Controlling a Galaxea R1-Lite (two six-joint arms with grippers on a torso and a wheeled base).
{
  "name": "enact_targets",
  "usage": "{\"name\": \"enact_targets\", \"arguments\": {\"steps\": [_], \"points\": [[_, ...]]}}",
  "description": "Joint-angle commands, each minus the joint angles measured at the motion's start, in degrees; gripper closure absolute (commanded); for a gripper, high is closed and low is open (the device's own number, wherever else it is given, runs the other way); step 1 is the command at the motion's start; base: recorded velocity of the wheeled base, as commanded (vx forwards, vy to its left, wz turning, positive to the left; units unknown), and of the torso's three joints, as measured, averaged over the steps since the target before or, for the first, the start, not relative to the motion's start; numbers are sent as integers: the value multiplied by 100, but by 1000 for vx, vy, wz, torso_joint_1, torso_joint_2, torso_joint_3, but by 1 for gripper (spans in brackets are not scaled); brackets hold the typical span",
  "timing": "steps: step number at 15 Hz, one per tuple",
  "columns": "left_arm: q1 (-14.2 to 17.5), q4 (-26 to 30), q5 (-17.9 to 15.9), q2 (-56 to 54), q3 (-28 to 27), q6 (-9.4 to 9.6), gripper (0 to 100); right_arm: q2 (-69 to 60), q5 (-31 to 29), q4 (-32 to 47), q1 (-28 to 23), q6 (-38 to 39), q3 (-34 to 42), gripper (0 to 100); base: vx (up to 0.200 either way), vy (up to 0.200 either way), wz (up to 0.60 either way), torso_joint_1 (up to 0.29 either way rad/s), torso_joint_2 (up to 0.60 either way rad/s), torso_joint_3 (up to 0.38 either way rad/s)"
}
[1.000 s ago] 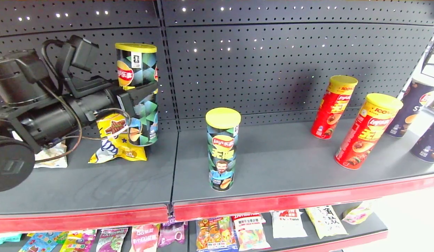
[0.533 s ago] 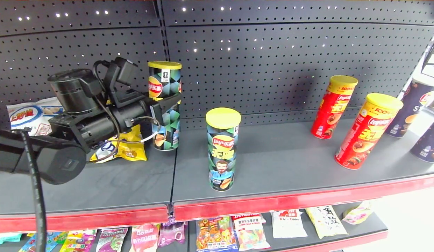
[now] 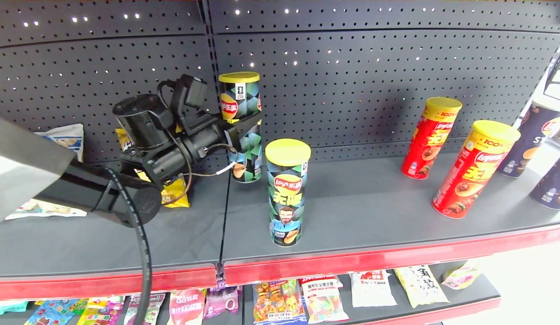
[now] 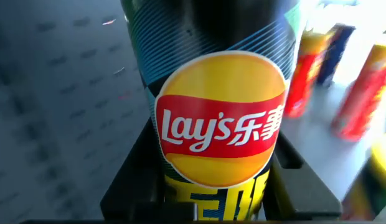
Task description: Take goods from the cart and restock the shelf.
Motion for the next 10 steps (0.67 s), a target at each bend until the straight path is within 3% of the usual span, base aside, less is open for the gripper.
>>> {"name": "enact_targets", "arguments": {"steps": [1, 4, 7, 10], "points": [[-78, -61, 1, 357, -75, -50, 100, -5, 1, -2, 0, -2, 0, 0, 0, 0, 0, 0, 0, 0], [-69, -149, -140, 444, -93, -41, 100, -5, 1, -2, 0, -2, 0, 0, 0, 0, 0, 0, 0, 0], [-61, -387, -773, 620, -110, -41, 100, -5, 1, -2, 0, -2, 0, 0, 0, 0, 0, 0, 0, 0], [-26, -422, -1098, 761, -136, -41, 100, -5, 1, -2, 0, -2, 0, 0, 0, 0, 0, 0, 0, 0]]}}
